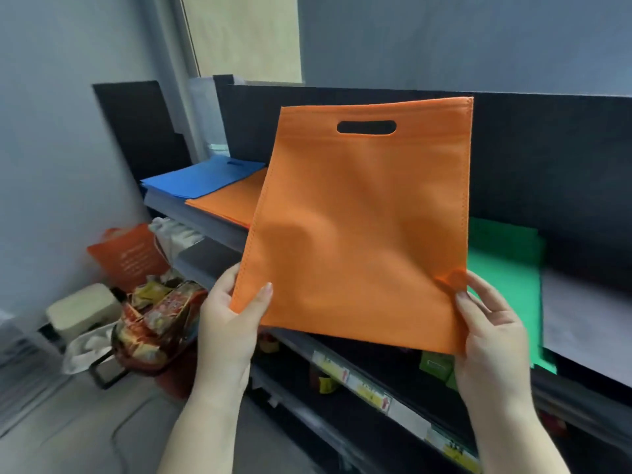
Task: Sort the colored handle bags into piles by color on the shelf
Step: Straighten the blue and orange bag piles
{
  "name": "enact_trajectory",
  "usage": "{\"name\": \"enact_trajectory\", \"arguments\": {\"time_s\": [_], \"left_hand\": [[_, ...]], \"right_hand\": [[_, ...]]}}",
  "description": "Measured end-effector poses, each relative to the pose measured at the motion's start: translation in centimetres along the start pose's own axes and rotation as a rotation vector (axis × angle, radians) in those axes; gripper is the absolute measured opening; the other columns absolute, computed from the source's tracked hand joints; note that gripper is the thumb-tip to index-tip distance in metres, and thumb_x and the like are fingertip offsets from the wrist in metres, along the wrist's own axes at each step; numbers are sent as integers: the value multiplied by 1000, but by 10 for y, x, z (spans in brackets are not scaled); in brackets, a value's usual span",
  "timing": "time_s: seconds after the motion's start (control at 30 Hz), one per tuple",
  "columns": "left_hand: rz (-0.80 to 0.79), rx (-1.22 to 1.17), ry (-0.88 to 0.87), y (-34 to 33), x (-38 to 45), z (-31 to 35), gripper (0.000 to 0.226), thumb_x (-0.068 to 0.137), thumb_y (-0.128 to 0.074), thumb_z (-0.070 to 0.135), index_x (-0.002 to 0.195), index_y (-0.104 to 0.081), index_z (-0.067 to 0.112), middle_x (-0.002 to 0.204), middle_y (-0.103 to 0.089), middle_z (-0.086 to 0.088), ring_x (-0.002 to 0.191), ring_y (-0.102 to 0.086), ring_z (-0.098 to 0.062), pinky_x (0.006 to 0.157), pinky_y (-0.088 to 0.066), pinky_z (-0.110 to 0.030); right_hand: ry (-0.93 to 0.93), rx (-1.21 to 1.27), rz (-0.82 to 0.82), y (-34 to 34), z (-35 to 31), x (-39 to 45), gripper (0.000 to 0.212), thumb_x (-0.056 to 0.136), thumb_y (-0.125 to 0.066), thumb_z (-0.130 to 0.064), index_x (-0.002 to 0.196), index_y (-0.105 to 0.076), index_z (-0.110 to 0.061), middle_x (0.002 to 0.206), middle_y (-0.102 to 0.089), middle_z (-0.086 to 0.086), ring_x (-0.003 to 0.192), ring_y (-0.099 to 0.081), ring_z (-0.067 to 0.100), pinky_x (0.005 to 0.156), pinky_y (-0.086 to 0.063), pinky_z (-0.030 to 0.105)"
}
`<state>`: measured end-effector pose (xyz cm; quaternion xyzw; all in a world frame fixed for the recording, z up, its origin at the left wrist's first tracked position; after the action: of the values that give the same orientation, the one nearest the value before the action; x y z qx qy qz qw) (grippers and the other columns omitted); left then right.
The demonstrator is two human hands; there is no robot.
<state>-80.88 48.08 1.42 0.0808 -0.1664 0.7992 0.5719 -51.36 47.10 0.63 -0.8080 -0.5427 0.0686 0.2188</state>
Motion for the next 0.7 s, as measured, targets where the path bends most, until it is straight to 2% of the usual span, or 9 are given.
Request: {"name": "enact_trajectory", "arguments": {"time_s": [0.07,0.17,0.3,0.4,0.5,0.57,0.7], "left_hand": [[62,49,-5,32,6,2,41,88,-63,9,88,-70,50,94,-73,13,88,-68,-4,67,-51,-12],[176,40,9,90,20,-3,34,88,-64,11,90,-71,45,95,-73,11,89,-68,-6,70,-52,-18],[238,86,11,156,51,-7,31,88,-64,12,91,-70,42,95,-73,11,90,-68,-6,77,-49,-26],[259,111,30,204,79,-14,23,88,-65,12,96,-68,34,93,-73,10,91,-67,-9,81,-50,-31],[247,130,35,243,109,-22,22,88,-65,11,93,-69,32,91,-73,7,92,-67,-15,84,-50,-34],[234,138,43,262,127,-29,25,88,-65,12,91,-70,36,92,-73,7,92,-67,-13,83,-49,-33],[195,145,65,279,156,-48,24,87,-65,16,95,-68,38,97,-73,9,95,-67,-11,86,-49,-35]], "right_hand": [[-59,-11,-101,-25,27,2,31,95,-51,-6,93,-73,-28,86,-74,-7,57,-62,4,48,-53,21],[-74,-100,-199,-81,50,-4,48,90,-51,2,96,-73,-39,97,-74,-5,55,-59,3,47,-48,17],[-38,-184,-310,-156,81,-13,50,83,-60,7,99,-70,-39,101,-73,-9,88,-68,10,71,-56,23],[-1,-297,-370,-211,106,-23,46,81,-64,7,104,-65,-33,99,-72,-10,90,-68,8,68,-54,17],[11,-330,-354,-250,128,-27,43,82,-64,5,106,-62,-31,97,-72,-12,89,-68,7,67,-51,20],[1,-333,-319,-268,142,-25,44,83,-62,7,104,-61,-31,95,-72,-14,87,-68,7,69,-50,22],[8,-386,-267,-291,158,-17,45,83,-59,10,100,-61,-31,91,-71,-18,83,-67,2,63,-50,17]]}}
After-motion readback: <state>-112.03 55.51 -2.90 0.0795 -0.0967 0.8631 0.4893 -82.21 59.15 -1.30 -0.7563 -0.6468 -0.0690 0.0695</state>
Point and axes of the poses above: each hand's wrist, its own x-axis towards the middle knuckle, its own y-axis out of the back of the hand, z = x × y, the point moved 8 cm from there along x, towards the middle knuckle
